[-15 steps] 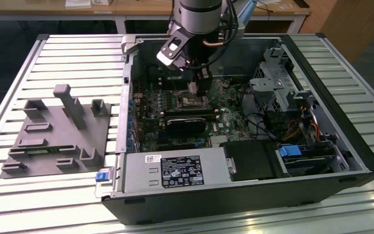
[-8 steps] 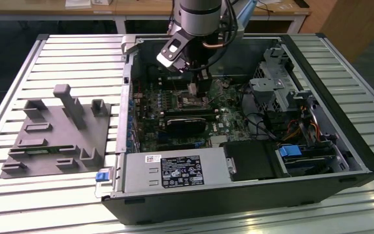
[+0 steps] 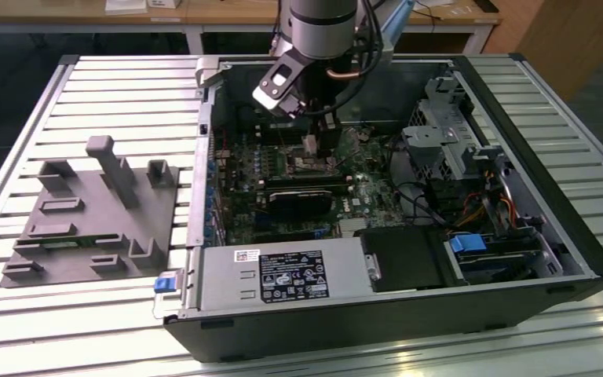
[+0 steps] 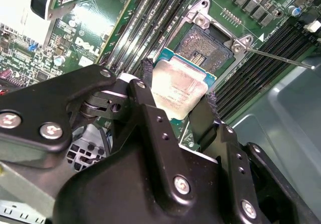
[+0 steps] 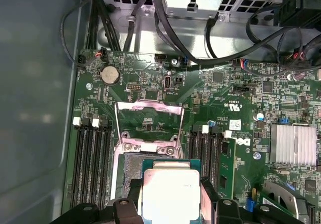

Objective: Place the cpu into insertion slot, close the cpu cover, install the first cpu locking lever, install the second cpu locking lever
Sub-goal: 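Place the cpu into insertion slot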

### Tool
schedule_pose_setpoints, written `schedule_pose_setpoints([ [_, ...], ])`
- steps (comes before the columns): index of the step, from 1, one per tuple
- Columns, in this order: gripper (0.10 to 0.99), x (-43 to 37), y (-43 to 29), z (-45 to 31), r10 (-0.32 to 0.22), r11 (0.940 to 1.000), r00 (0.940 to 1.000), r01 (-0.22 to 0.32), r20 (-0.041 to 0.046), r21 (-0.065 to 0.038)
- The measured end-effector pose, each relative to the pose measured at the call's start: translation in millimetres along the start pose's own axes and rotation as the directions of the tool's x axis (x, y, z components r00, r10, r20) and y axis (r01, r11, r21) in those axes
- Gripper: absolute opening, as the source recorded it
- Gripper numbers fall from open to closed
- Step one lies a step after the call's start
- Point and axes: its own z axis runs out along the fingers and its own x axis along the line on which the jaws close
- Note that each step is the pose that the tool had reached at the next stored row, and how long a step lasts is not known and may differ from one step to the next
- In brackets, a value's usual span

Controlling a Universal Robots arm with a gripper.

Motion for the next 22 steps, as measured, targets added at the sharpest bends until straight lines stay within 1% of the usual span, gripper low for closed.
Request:
schedule_pose_setpoints([
  [22, 0.537, -0.1, -0.6, 6.8, 0.0, 1.0, 1.0, 0.0, 0.0001, 0.0],
])
